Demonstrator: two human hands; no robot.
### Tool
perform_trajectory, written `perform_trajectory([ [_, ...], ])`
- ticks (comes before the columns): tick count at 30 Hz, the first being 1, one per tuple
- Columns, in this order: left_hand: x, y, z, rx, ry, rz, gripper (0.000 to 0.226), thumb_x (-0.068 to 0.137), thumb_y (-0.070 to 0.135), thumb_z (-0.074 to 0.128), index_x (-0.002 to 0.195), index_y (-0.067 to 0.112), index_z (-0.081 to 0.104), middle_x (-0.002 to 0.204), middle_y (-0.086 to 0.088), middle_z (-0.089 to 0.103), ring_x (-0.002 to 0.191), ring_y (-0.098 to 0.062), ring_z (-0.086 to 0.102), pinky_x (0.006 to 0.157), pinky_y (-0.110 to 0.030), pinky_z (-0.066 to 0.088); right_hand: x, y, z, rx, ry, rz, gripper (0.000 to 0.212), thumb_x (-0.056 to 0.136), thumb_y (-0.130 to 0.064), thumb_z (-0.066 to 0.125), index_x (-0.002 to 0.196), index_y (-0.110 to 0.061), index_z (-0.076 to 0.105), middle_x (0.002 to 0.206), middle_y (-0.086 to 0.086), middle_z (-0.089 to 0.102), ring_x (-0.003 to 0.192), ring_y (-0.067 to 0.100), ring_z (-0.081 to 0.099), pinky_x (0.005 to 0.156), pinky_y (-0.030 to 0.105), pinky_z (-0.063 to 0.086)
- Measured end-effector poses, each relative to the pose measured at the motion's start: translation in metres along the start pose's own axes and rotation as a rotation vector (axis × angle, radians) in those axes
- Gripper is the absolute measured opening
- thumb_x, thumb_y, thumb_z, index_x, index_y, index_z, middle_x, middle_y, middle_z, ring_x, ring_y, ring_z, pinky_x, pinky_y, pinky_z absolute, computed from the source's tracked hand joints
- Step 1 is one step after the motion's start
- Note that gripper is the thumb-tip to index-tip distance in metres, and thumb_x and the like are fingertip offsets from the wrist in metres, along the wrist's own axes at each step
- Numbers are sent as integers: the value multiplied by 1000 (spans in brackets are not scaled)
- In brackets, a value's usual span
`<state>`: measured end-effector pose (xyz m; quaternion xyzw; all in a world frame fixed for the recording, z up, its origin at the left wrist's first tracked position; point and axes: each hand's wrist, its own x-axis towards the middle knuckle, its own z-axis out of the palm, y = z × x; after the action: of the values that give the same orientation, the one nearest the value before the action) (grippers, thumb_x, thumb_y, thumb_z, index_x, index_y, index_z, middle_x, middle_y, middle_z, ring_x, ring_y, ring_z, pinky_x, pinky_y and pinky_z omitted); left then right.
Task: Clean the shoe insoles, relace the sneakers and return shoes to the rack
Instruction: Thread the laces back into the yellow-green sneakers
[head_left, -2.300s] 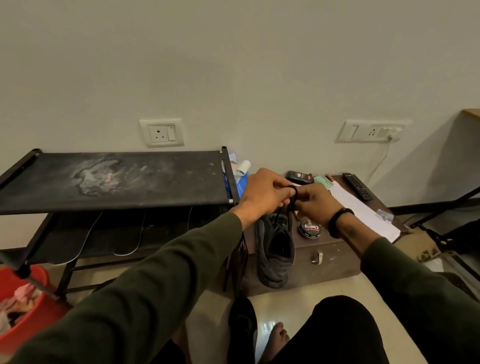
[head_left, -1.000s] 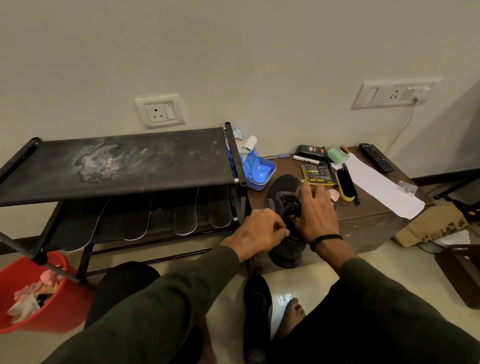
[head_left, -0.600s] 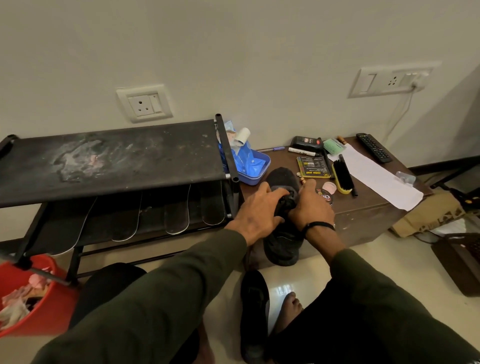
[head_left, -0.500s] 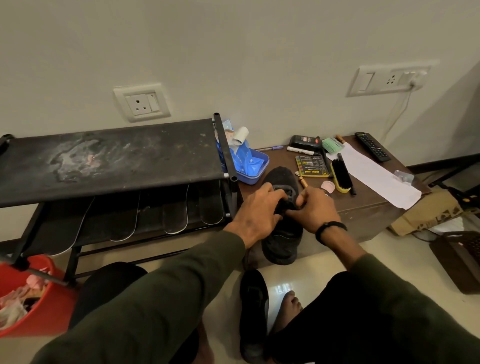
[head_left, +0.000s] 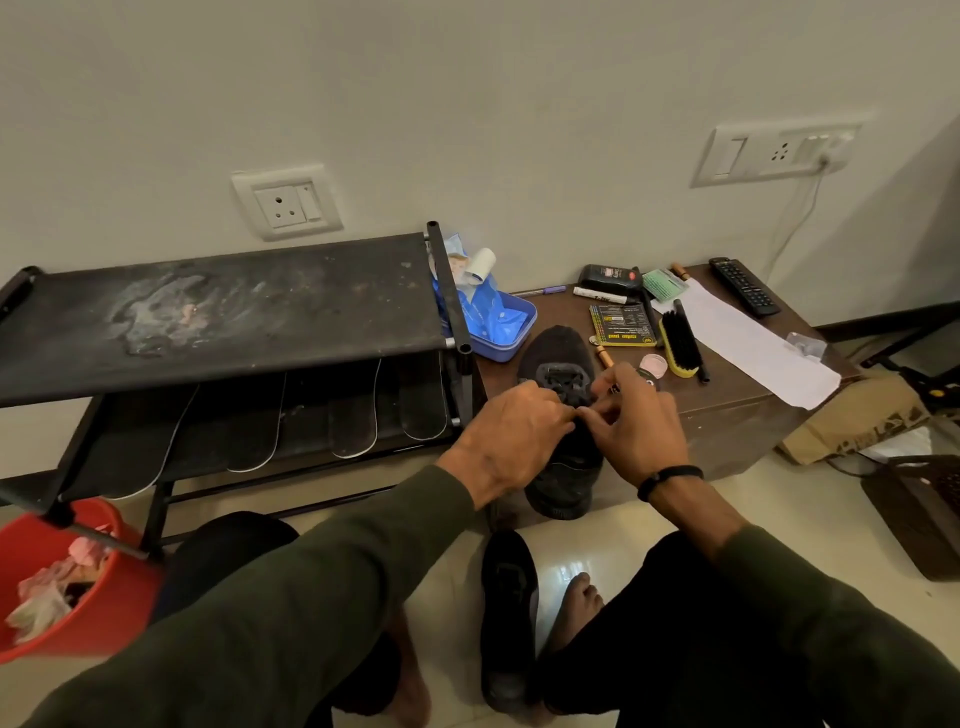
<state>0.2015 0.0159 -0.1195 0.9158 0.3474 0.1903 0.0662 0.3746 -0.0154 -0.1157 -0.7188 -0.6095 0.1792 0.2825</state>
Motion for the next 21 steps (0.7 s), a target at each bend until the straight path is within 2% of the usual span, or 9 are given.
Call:
perform_trajectory([
  [3, -6, 1, 3, 65, -34, 26, 25, 103, 29, 53, 107, 17, 75, 112, -4, 59, 93, -17, 53, 81, -31, 51, 3, 3, 4, -139, -8, -76, 21, 84, -22, 78, 99, -23, 63, 82, -8, 69, 80, 13, 66, 72, 35, 58],
  [5, -6, 3, 6, 68, -23, -5, 17, 100, 24, 59, 99, 16, 75, 111, -4, 57, 91, -16, 52, 80, -31, 52, 2, 5, 7, -231, -33, -124, 20, 85, -24, 77, 102, -24, 66, 90, -2, 68, 89, 19, 64, 75, 42, 59],
  [7, -3, 5, 7, 100, -6, -58, 4, 92, 18, 69, 94, 18, 73, 105, -3, 58, 85, -16, 51, 72, -32, 53, 4, 6, 8, -322, -52, -163, 17, 85, -25, 77, 97, -23, 65, 95, 1, 63, 96, 23, 59, 76, 43, 57],
  [9, 2, 7, 10, 137, 8, -85, 10, 85, 16, 76, 93, 20, 71, 96, -1, 60, 79, -16, 52, 63, -30, 48, 6, 7, 7, -343, -38, -156, 19, 82, -25, 79, 87, -21, 62, 95, 1, 57, 95, 23, 53, 74, 40, 53],
  [12, 6, 10, 11, 142, 72, -103, 37, 77, 17, 82, 108, 21, 62, 87, 0, 63, 74, -19, 56, 60, -33, 46, 13, 4, 6, -277, -30, -64, 32, 80, -26, 80, 94, -20, 52, 100, 1, 53, 92, 23, 56, 72, 37, 49],
  [14, 11, 12, 9, 129, 71, -164, 57, 78, 17, 81, 126, 19, 51, 94, -3, 65, 80, -22, 60, 65, -38, 51, 20, 1, 10, -280, -51, -11, 45, 80, -31, 81, 106, -20, 46, 107, 3, 57, 95, 26, 60, 72, 42, 52],
  [17, 22, 11, 8, 75, 4, -325, 59, 86, 24, 73, 134, 20, 40, 109, -6, 60, 95, -26, 59, 74, -44, 54, 28, 0, 17, -319, -84, 80, 49, 81, -35, 78, 112, -22, 41, 111, 6, 64, 97, 33, 64, 73, 46, 50],
  [21, 28, 7, 18, 2, -68, -481, 56, 91, 30, 69, 138, 18, 41, 119, -13, 59, 104, -36, 62, 83, -47, 54, 34, -1, 25, -339, -87, 171, 52, 83, -38, 73, 125, -22, 45, 110, 12, 65, 100, 38, 65, 78, 49, 53],
])
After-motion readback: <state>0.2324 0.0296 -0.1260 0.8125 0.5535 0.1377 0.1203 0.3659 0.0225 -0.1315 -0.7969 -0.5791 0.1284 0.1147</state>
